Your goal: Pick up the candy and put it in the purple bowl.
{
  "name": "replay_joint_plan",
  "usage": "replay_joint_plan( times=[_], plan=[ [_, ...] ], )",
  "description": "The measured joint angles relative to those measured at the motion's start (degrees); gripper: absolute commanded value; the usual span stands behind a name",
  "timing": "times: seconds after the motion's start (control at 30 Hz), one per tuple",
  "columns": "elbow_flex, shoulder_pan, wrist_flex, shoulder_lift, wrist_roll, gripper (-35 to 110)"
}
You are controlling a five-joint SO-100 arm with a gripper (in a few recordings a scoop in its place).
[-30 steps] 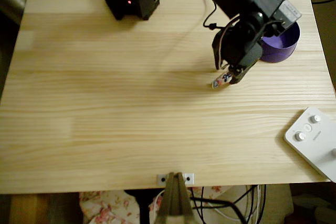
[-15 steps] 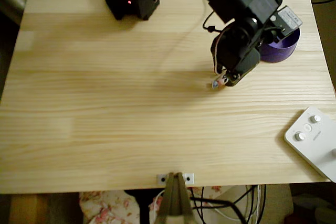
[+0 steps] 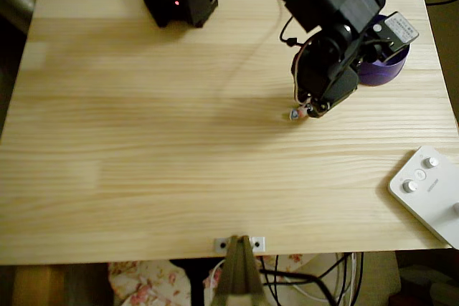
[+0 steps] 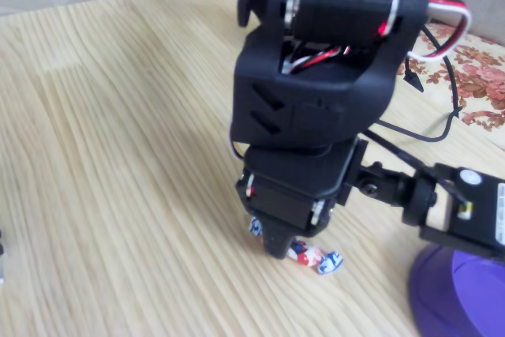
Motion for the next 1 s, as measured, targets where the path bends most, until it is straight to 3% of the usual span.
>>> replay_joint_plan(
  times=[0.4, 0.8, 1.0],
  plan=[
    [0.9, -0.2, 4.0, 1.5, 3.9, 1],
    [1.1, -6.4, 11.9, 12.9, 16.6, 1],
    [1.1, -10.9, 10.6, 16.6, 22.5, 1]
  ],
)
